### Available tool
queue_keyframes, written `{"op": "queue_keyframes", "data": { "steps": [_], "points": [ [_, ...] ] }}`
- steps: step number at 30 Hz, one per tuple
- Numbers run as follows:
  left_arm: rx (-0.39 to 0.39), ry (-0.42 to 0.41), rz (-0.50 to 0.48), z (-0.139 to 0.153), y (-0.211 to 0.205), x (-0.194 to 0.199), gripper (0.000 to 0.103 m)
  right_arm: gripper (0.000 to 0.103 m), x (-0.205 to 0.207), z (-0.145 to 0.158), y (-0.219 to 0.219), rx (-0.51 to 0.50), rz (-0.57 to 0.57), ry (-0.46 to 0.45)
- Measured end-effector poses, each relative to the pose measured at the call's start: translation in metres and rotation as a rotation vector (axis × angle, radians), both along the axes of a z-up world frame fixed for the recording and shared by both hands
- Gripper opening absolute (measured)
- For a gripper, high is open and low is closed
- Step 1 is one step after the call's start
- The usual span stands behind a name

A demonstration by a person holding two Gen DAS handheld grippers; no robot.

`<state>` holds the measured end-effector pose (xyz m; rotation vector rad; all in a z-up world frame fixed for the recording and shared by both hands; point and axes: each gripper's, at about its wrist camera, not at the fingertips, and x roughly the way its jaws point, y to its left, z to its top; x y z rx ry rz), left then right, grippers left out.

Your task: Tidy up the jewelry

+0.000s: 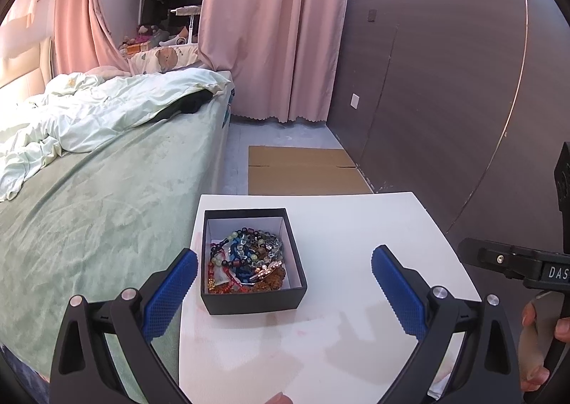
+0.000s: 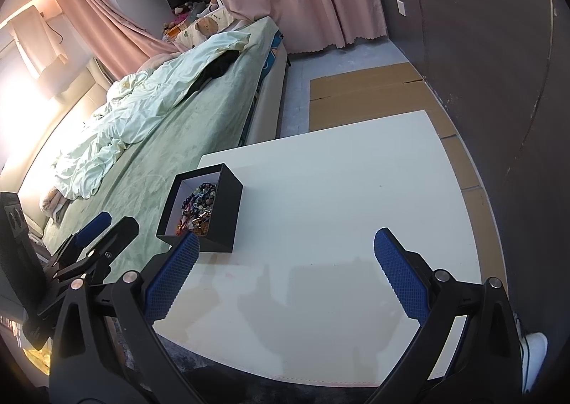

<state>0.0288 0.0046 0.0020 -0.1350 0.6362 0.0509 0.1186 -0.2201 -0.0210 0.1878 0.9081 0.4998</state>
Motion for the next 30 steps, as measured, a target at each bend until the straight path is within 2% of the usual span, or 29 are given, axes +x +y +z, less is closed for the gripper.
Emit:
{"op": "queue_keyframes", "data": {
  "steps": [18, 30],
  "points": [
    [0.036, -0.006, 0.006, -0.0008, -0.0012, 0.0012, 0.095, 0.098, -0.0018, -0.0016, 0.0016, -0.016, 0.009, -0.012],
    [0.028, -0.019, 0.006, 0.0039, 0.0008, -0.0055, 0.095, 0.098, -0.0083, 0.0018, 0.0069, -0.024, 0.015, -0.031]
  ]
}}
